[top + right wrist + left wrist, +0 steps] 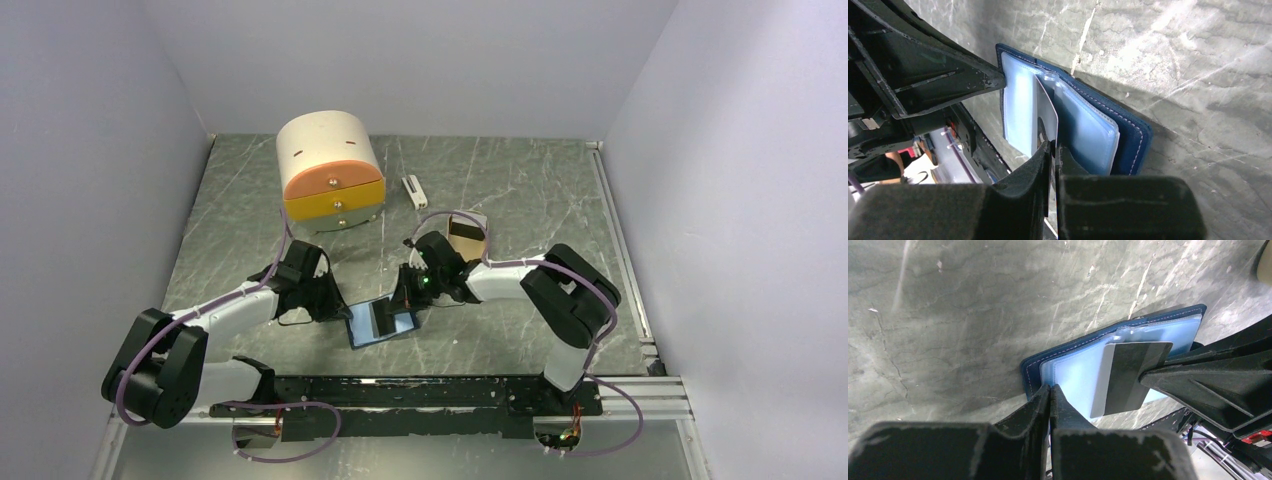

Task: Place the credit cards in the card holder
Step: Insert the credit card into the card holder.

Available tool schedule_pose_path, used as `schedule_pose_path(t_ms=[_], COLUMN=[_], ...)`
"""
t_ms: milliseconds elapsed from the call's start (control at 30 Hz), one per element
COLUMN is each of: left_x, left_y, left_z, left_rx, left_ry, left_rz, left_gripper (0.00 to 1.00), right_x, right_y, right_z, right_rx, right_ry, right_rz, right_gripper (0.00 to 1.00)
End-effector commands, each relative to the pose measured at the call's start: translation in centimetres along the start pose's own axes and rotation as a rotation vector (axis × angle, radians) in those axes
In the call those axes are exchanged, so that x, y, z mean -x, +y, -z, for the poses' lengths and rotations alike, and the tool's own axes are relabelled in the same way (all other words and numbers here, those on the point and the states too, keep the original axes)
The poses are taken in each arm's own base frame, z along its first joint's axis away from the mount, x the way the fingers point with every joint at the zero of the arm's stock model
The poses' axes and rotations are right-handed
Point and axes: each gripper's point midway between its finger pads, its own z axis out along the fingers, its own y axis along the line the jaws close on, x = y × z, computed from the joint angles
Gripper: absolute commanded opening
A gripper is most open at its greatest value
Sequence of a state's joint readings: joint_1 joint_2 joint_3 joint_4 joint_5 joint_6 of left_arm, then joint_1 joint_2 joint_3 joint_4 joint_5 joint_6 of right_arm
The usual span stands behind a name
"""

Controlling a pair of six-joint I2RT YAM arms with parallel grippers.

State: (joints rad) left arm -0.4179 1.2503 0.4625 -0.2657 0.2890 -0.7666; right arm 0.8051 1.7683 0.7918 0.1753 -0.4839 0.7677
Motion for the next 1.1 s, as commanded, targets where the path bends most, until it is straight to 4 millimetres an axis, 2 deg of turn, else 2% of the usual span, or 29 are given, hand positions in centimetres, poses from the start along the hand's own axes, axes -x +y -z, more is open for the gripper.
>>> schedule_pose_path(t_ms=[0, 100, 333, 500, 633, 700, 833, 1067], left_x=[0.0, -0.1, -0.4, -0.3, -0.3, -0.2, -0.1, -0.4], left_y=[0.8, 0.7, 0.6, 0.4, 0.1, 0.0, -0.3, 0.1], left_z=[-0.4, -0.5, -0.5, -0.3, -0.1, 0.1, 0.4, 0.2], left_rx=[0.033, 0.027, 0.015, 0.008, -0.003, -0.008, -0.013, -0.006], left_ry=[-0.010, -0.004, 0.003, -0.001, -0.001, -0.006, -0.018, -0.008], left_rz=[-0.015, -0.011, -0.006, -0.007, -0.007, -0.004, -0.003, 0.003], left_gripper=[0.09, 0.09, 0.09, 0.09, 0.09, 0.09, 0.09, 0.09], right_x=[-1.0, -1.6, -1.5, -0.9, -0.7, -0.7, -0.7, -1.1], right_y=[-2.3, -2.1, -1.2, -1.1, -1.4, -1.4, -1.1, -0.4], right_z=[-0.3, -0.7, -1.5, -0.9, 0.2, 0.4, 0.5, -0.6], right_rx=[-0.113, -0.084, -0.066, -0.102, -0.135, -0.141, -0.123, -0.091], right_ry=[0.035, 0.053, 0.051, 0.023, -0.010, -0.013, -0.027, -0.003], right_rz=[0.034, 0.020, 0.022, 0.029, 0.033, 0.030, 0.023, 0.017], right_gripper=[0.09, 0.09, 0.10, 0.23, 0.38, 0.42, 0.43, 0.42])
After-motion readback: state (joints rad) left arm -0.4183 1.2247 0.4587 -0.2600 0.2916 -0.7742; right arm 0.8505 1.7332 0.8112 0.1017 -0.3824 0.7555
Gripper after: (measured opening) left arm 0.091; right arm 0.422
